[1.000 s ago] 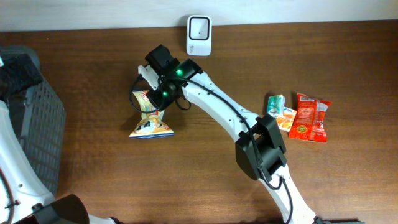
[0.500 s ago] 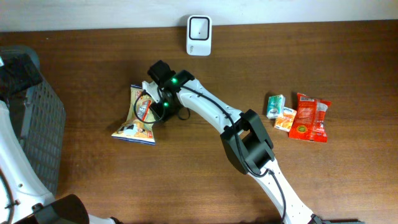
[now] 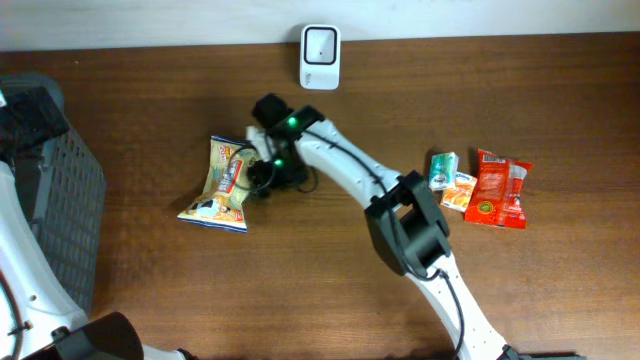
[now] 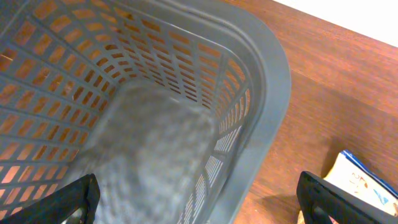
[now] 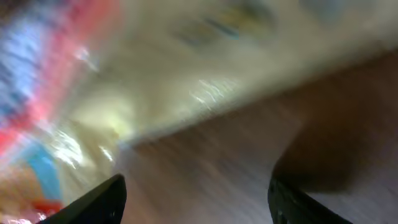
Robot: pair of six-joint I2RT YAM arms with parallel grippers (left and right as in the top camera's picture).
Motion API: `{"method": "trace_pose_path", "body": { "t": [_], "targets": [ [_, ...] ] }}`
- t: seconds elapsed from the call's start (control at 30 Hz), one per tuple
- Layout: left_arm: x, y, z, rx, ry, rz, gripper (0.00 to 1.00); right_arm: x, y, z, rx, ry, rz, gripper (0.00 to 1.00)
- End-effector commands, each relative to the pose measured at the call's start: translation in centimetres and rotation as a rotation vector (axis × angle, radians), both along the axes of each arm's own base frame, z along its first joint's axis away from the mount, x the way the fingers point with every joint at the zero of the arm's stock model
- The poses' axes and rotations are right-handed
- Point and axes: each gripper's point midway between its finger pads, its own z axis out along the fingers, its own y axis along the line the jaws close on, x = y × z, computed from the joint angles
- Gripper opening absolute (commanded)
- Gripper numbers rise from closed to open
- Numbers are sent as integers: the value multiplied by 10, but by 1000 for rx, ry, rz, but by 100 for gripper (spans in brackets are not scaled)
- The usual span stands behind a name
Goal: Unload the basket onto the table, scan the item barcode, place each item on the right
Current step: 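Grasp the yellow snack bag with the right gripper and drag it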
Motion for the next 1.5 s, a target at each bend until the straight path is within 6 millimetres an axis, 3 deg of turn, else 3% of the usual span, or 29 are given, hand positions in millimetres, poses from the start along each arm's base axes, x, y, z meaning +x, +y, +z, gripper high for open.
{"method": "trace_pose_path", "body": {
  "t": [0.0, 0.13, 0.33, 0.6, 0.77, 0.87, 1.03, 1.2, 1.27, 1.3, 1.4, 1.47],
  "targets": [
    [-1, 1, 1, 10, 2, -9, 99, 17, -48, -16, -91, 41, -23, 81],
    [-1, 1, 1, 10, 2, -9, 99, 24, -63, 6, -78, 45, 1, 88],
    [-1, 1, 1, 10, 2, -9, 99, 11, -10, 40, 205, 129, 18, 88],
    [-1, 1, 2, 10, 2, -9, 99, -14, 45, 42, 231, 71, 88, 88],
    [-1, 1, 1, 10, 2, -9, 99, -25, 59, 28, 120, -43, 149, 85],
    [-1, 1, 1, 10, 2, -9, 99, -39, 70, 26, 121, -84, 242, 76],
    [-1, 1, 2, 10, 2, -9, 99, -43, 73, 18, 36, -150, 264, 66],
    [-1, 1, 2, 10, 2, -9, 99, -44, 72, 11, 20, -158, 266, 37],
    [-1, 1, 1, 10, 2, -9, 99, -44, 71, 10, 17, -154, 265, 10],
    [-1, 1, 2, 10, 2, -9, 99, -45, 70, 10, 13, -149, 264, 4],
    [-1, 1, 1, 10, 2, -9, 99, -41, 59, 18, 1, -136, 247, 4],
    [-1, 1, 1, 10, 2, -9, 99, -31, 42, 43, 1, -145, 236, 4]
  ]
}}
